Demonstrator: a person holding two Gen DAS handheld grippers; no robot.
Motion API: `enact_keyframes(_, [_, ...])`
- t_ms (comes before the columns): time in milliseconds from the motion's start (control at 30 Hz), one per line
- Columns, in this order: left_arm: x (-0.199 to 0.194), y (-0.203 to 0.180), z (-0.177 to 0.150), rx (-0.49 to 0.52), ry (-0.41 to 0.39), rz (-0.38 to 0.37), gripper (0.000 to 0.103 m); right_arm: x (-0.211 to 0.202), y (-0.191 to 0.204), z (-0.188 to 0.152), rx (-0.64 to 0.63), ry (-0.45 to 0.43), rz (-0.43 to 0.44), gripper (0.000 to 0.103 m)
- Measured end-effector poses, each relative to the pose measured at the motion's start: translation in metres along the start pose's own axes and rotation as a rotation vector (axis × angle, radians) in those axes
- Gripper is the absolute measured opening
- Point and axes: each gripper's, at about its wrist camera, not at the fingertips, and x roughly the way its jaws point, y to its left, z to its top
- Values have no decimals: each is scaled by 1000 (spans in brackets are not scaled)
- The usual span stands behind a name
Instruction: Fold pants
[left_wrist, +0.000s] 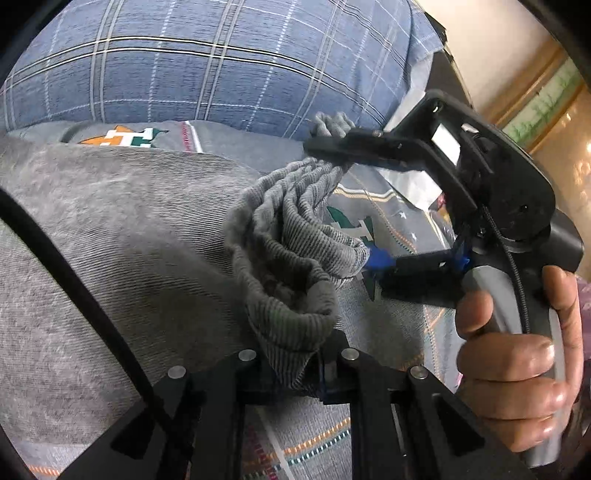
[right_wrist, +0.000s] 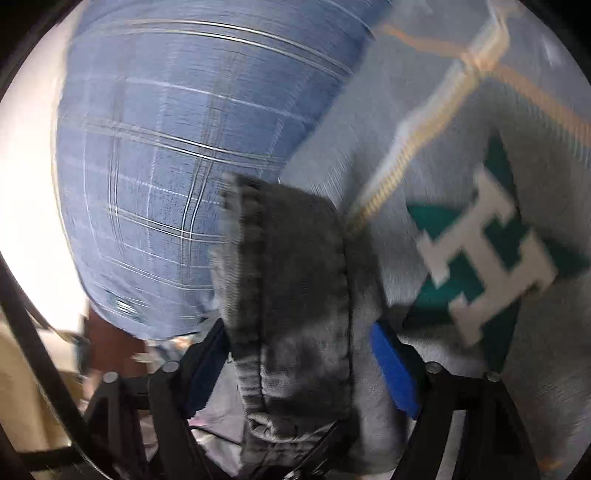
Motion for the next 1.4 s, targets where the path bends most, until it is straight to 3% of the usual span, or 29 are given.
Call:
enact_keyframes(33, [-3, -1, 0, 4, -1, 6, 13, 2, 4, -2, -13, 0, 4, 51])
enact_keyframes(67, [-6, -2, -1, 11, 1, 13, 13, 4, 5, -3, -4, 7, 29, 41])
enact_keyframes(233, [-19, 1, 2, -5, -4, 11, 13, 7, 24, -10, -56, 5, 52, 25])
enact_keyframes(400, [-26, 12, 1, -61, -19, -17, 13, 7, 34, -16, -102, 12, 73, 22])
enact_keyframes(933, [-28, 20, -5, -99, -58, -75, 13, 15, 41, -22, -134, 11, 57, 22])
enact_keyframes(1133, [-37, 23, -3, -81, -79, -87, 12, 15, 48, -24, -151, 2, 79, 22])
enact_keyframes(1400, [-44, 39, -6, -143, -101, -152, 12, 14, 57, -27, -184, 4, 118, 22])
